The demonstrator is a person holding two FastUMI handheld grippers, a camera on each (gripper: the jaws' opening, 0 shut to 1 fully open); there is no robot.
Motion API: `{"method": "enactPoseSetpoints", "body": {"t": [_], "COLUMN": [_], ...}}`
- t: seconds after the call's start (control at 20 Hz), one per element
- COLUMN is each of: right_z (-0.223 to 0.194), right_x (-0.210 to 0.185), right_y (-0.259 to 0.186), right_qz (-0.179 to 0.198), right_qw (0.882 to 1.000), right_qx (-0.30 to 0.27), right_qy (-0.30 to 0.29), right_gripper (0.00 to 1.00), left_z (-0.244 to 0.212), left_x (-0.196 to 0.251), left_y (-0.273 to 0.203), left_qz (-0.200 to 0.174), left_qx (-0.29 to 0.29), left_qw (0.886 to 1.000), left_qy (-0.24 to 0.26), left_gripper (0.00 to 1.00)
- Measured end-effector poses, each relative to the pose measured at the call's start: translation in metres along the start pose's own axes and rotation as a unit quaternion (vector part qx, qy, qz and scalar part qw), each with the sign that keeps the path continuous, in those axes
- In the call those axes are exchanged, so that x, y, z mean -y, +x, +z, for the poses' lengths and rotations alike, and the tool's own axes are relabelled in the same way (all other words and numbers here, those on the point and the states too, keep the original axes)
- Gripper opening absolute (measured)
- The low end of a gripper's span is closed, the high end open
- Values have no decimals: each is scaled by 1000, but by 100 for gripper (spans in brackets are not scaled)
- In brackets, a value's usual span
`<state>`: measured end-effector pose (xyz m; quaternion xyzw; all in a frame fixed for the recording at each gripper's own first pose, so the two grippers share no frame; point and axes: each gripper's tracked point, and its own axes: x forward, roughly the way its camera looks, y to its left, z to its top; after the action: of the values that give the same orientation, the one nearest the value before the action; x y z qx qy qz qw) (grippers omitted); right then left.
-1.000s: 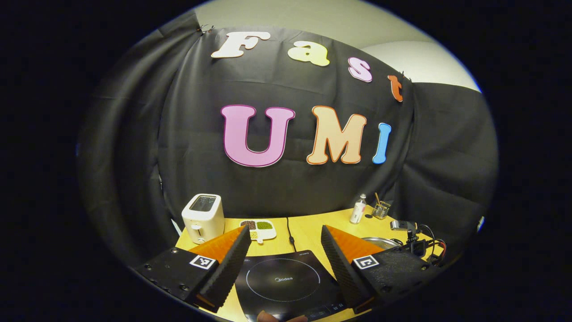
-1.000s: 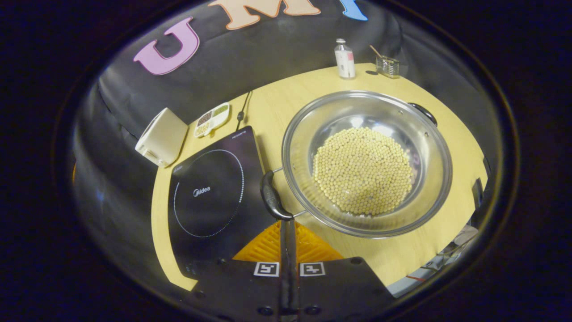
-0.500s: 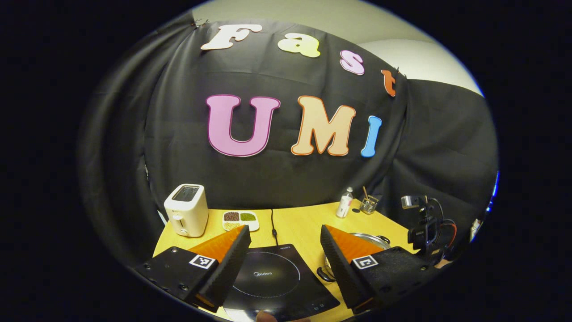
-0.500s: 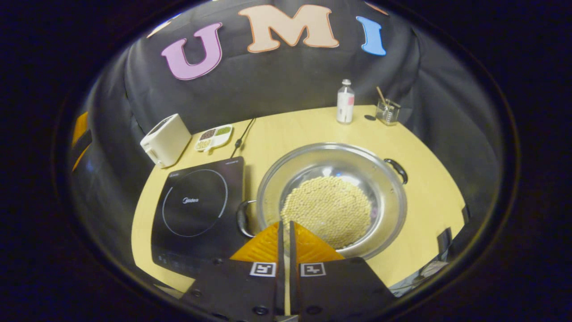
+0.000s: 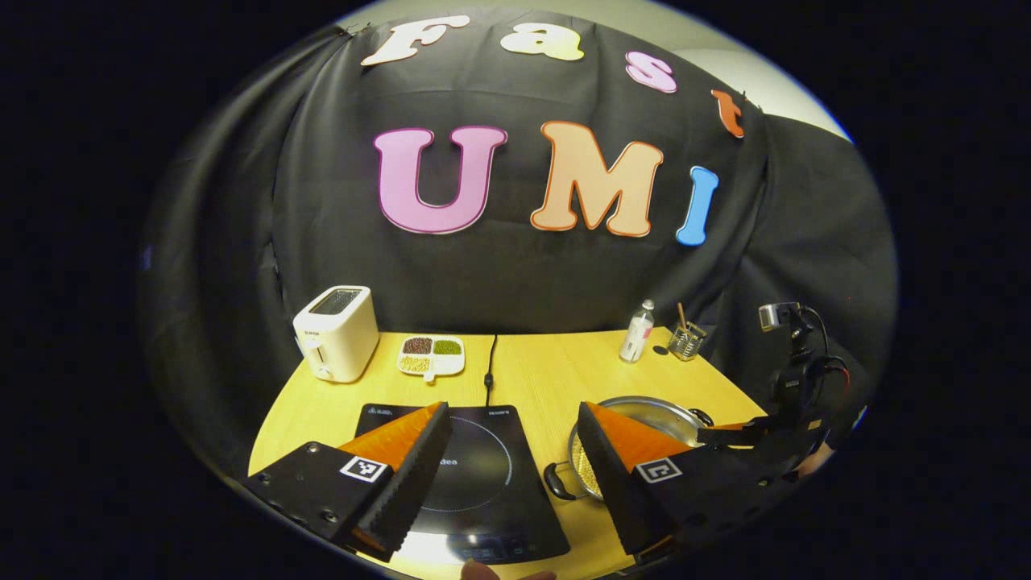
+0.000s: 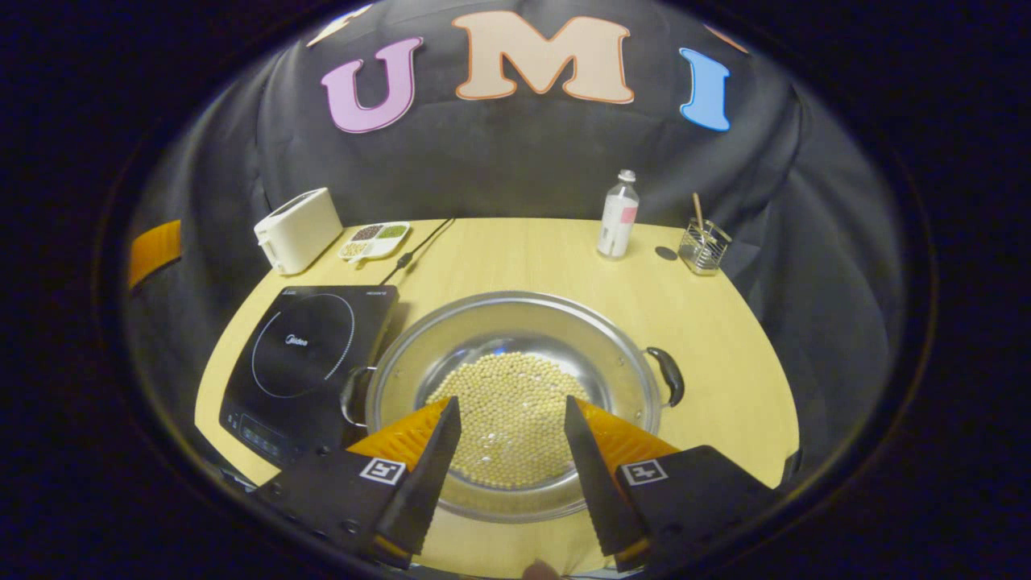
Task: First push the handle of the pot to place it horizontally, then grasp the pot with both hands and set it on the induction cooktop.
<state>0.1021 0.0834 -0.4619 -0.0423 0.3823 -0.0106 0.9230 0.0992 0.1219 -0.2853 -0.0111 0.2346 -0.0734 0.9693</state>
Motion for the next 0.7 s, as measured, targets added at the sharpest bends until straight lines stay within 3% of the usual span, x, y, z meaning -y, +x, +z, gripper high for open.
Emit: {"method": "enactPoseSetpoints", "body": {"t": [0.25, 0.3, 0.4, 0.7], "right_z": [14, 15, 17, 10], "right_x": [46, 55, 72, 108], "right_y": [23, 27, 36, 55], "right_qz": [31, 31, 33, 27], "right_qw": [999, 999, 999, 1000], "right_qx": [15, 15, 11, 1], "right_qy": [-9, -6, 5, 12], "right_gripper": [83, 83, 83, 83], "left_z": [-25, -32, -47, -87], "left_x": [30, 33, 38, 59], "left_y": [19, 23, 29, 51], "left_qz": [36, 43, 57, 43], "left_qx": [-27, -37, -57, -106], "left_qw": [999, 998, 997, 993], "left_qy": [-15, -16, -11, -3], "left_gripper": [96, 100, 96, 96]}}
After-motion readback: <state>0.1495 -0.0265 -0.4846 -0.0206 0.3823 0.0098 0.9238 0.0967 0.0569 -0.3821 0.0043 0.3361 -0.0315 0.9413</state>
